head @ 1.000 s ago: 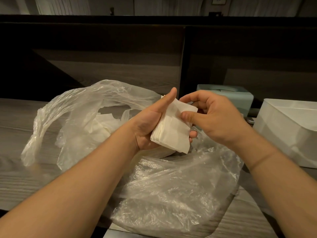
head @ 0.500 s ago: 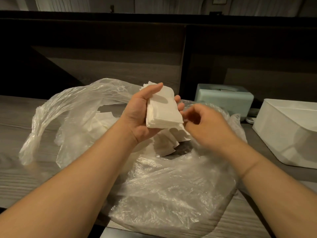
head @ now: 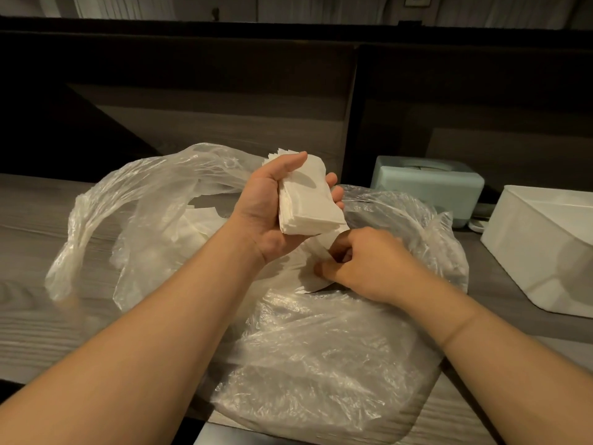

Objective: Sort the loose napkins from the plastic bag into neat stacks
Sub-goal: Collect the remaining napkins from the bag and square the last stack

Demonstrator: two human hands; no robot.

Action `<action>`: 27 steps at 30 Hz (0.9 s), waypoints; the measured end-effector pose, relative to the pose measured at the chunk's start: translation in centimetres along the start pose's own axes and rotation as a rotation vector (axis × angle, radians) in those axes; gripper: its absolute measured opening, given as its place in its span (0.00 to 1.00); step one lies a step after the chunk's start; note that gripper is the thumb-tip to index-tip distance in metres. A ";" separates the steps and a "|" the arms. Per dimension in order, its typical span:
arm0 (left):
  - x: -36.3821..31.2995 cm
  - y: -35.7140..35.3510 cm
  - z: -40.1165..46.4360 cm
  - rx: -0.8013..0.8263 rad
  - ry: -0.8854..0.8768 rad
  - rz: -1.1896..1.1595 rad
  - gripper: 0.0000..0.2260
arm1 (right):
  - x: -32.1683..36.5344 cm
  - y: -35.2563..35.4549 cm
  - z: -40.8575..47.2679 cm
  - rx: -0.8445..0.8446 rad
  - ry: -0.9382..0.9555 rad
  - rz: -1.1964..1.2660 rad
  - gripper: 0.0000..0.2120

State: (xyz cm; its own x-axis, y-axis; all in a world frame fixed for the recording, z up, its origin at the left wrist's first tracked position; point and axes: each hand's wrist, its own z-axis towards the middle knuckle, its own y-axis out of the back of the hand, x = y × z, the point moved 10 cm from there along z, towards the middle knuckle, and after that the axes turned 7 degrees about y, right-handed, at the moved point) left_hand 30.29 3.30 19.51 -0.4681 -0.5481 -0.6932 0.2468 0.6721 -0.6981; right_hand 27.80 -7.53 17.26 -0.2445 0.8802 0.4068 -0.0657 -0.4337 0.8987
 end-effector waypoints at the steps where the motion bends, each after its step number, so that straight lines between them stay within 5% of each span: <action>1: 0.0 0.0 0.0 -0.002 -0.001 -0.001 0.21 | 0.1 -0.2 0.0 0.010 0.002 0.026 0.10; 7: 0.0 0.1 0.1 -0.008 -0.006 0.011 0.20 | -0.4 0.1 0.2 -0.017 -0.027 0.186 0.06; 12: 0.1 0.2 0.2 -0.007 0.003 0.011 0.20 | -2.0 3.8 -0.2 -0.310 -0.084 0.360 0.07; 18: 0.1 0.5 0.3 -0.014 0.003 0.019 0.22 | -2.1 3.4 -0.1 -0.227 -0.069 0.383 0.02; 27: 0.2 0.7 0.4 -0.014 0.018 -0.026 0.23 | -4.3 3.5 -0.5 -0.281 -0.298 0.934 0.02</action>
State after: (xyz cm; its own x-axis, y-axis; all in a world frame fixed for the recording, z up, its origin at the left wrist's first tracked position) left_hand 30.76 3.45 18.85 -0.4894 -0.5561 -0.6717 0.2227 0.6650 -0.7129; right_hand 28.16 -12.97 18.58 -0.0658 0.1626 0.9845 -0.2061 -0.9676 0.1460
